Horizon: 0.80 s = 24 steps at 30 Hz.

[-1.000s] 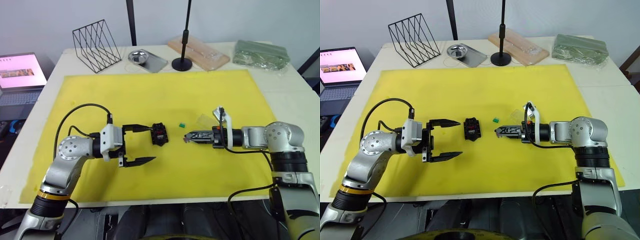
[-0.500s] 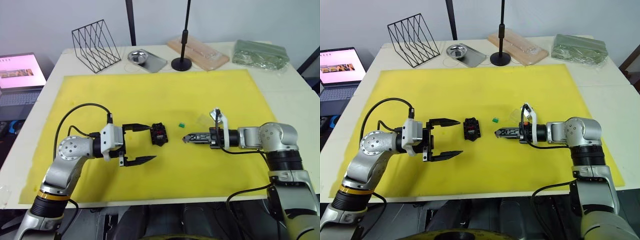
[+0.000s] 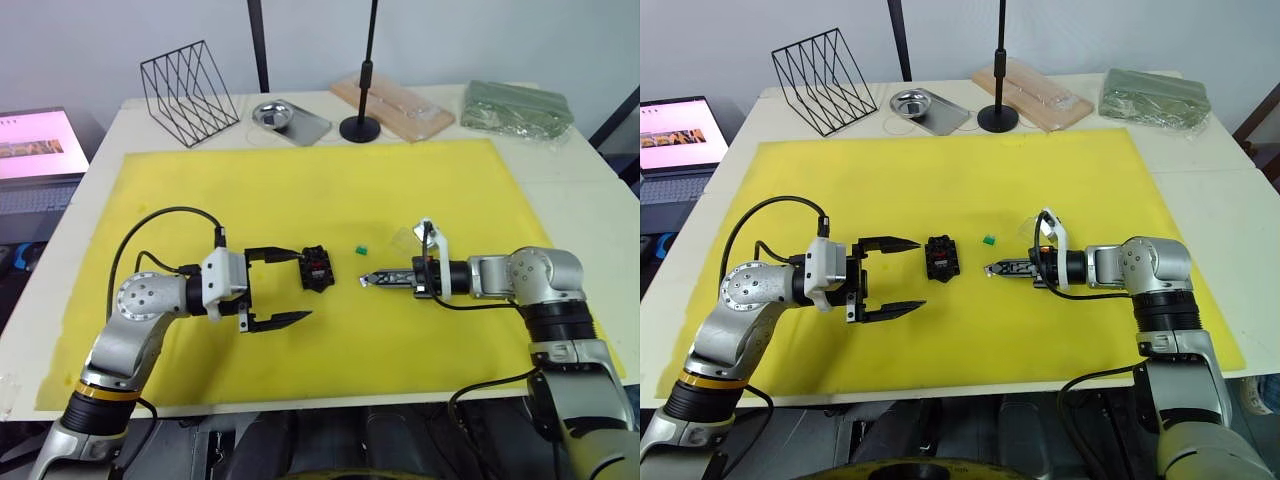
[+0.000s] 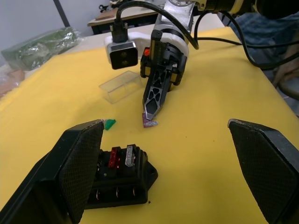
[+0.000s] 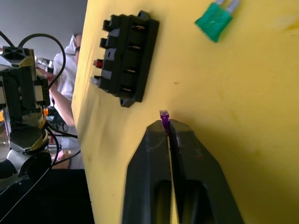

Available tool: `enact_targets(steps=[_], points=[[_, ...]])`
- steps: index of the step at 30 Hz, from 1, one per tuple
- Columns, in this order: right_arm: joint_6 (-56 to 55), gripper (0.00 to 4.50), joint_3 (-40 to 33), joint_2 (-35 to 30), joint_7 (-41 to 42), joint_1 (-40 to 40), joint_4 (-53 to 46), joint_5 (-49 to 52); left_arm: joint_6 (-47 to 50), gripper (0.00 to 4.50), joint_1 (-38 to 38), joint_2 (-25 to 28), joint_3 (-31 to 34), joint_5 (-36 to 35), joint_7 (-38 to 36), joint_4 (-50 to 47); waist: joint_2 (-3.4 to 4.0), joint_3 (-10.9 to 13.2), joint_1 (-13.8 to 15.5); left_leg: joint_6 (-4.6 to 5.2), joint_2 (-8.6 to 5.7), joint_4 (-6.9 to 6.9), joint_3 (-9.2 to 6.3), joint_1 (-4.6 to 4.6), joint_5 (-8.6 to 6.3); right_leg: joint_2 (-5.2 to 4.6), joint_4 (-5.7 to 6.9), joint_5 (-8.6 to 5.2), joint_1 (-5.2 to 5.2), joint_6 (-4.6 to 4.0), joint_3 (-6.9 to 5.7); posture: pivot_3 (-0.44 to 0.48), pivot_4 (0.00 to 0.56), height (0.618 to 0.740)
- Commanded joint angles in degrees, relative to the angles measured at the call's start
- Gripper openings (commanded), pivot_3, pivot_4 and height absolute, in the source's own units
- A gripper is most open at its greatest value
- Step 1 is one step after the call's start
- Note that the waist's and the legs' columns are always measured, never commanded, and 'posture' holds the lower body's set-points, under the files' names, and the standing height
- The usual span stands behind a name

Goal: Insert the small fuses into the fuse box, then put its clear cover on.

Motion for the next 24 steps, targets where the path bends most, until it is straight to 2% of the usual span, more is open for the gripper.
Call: enact_targets(steps=[1,7,9,13,18,24], points=[[0.6,0.05,-0.5,-0.2,-1.9,2.6,-1.2,-1.0,-0.7,4.5,-0.2,-0.1,-0.5,0.1,0.4,-1.0,0.0,0.0,0.1,0.0,-0.01,0.01,0.0,0.0,0.0,-0.01,0.0,0.0,0.01,0.0,0.0,0.0,0.15,0.74],[3.2,0.05,-5.5,0.1,-4.6,5.0,-6.6,1.3,-0.1,4.5,1.1,-0.2,-0.7,-0.5,0.4,-2.3,0.02,0.0,0.6,0.0,-0.03,0.01,-0.01,-0.01,0.0,-0.03,-0.01,0.0,0.01,0.0,0.0,0.0,0.15,0.74],[6.2,0.05,-9.8,1.1,-7.1,5.8,-10.4,3.3,0.3,4.5,1.8,0.0,-0.5,-0.8,0.7,-3.0,0.03,0.0,1.2,0.01,-0.03,0.01,-0.01,-0.02,-0.01,-0.03,-0.01,0.0,0.0,0.0,0.0,0.0,0.15,0.74],[13.0,0.05,-24.0,9.2,-19.8,10.8,-23.5,9.6,0.9,4.5,3.6,0.4,0.1,-1.1,1.8,-4.2,0.03,0.0,1.4,0.01,-0.02,0.0,-0.08,-0.05,-0.01,-0.02,0.0,0.0,-0.02,0.0,-0.01,0.0,0.15,0.74],[13.1,0.05,-32.2,20.1,-36.6,18.1,-37.2,16.7,1.8,4.5,5.2,0.8,0.7,-1.8,2.8,-6.0,0.15,0.0,1.1,0.01,0.01,-0.12,-0.23,-0.03,-0.01,-0.02,0.0,0.0,-0.09,0.0,0.04,0.0,0.15,0.74],[13.1,0.05,-38.6,32.1,-53.8,22.2,-44.6,23.5,2.2,4.5,6.3,1.2,0.6,-2.6,3.0,-7.2,0.39,-0.2,1.1,0.0,0.04,-0.2,-0.21,0.01,0.0,0.04,0.01,0.0,-0.12,-0.02,0.06,0.0,0.15,0.74]])
